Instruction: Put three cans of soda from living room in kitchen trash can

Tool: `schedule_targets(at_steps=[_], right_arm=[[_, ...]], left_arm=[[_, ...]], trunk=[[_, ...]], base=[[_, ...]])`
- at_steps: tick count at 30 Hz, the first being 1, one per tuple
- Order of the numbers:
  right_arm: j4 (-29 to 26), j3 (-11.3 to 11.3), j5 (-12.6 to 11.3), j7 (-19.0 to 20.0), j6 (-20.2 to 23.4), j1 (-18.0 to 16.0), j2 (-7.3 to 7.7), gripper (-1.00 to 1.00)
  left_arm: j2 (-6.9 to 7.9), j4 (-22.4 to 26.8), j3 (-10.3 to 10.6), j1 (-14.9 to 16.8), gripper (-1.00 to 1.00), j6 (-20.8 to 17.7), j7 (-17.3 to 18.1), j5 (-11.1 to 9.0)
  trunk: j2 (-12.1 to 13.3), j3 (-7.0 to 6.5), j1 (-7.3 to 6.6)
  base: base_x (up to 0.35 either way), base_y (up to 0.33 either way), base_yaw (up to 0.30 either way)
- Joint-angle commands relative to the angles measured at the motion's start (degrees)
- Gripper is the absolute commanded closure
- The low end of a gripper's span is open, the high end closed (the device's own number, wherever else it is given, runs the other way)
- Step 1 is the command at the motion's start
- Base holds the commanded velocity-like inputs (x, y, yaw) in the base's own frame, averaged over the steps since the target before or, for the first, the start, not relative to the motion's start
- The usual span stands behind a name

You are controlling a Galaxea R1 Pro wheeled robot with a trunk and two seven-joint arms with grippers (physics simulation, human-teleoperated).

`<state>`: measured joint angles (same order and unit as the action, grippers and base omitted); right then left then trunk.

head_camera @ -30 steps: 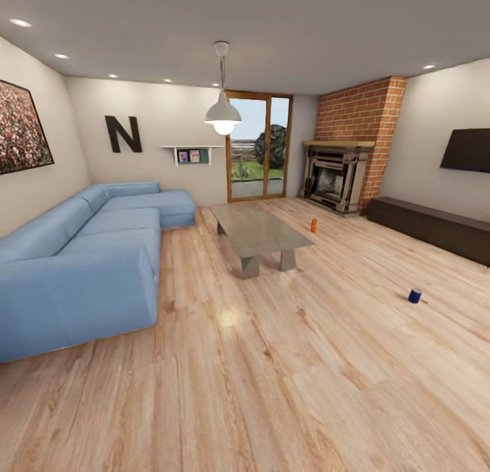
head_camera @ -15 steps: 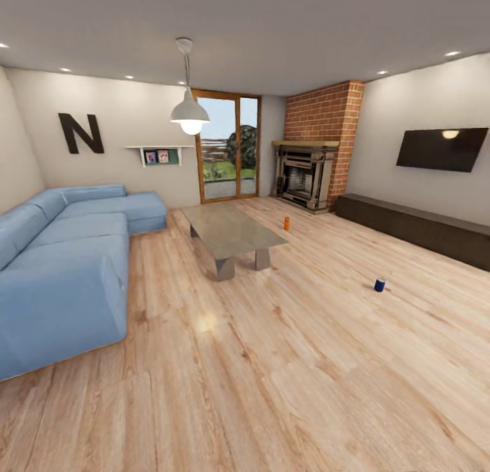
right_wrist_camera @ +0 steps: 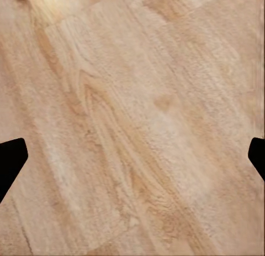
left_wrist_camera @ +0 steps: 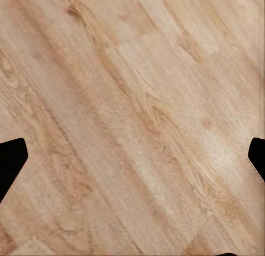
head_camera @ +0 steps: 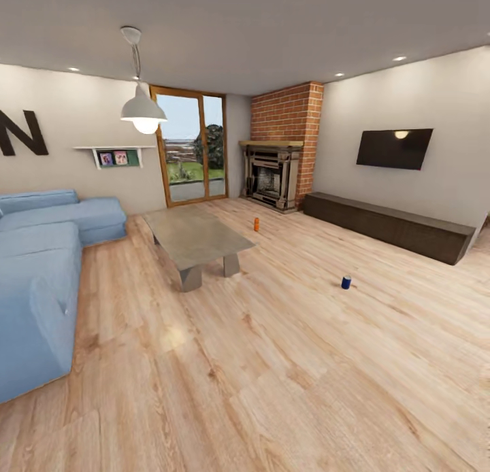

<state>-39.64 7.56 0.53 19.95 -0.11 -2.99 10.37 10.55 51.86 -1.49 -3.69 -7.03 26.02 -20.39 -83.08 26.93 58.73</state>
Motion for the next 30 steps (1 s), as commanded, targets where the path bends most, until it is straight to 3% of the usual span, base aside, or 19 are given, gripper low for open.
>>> schedule_targets(at_steps=[1, 30], right_arm=[[0.0, 0.0, 0.0, 0.0, 0.01, 0.0, 0.0, -1.0], [0.0, 0.0, 0.0, -0.01, -0.03, 0.0, 0.0, -1.0]], left_arm=[[0.0, 0.0, 0.0, 0.0, -1.0, 0.0, 0.0, 0.0], [0.0, 0.0, 0.0, 0.0, -1.0, 0.0, 0.0, 0.0]], trunk=[[0.0, 0.0, 0.0], [0.0, 0.0, 0.0]], base=[[0.305, -0.242, -0.27], [0.304, -0.243, -0.27]])
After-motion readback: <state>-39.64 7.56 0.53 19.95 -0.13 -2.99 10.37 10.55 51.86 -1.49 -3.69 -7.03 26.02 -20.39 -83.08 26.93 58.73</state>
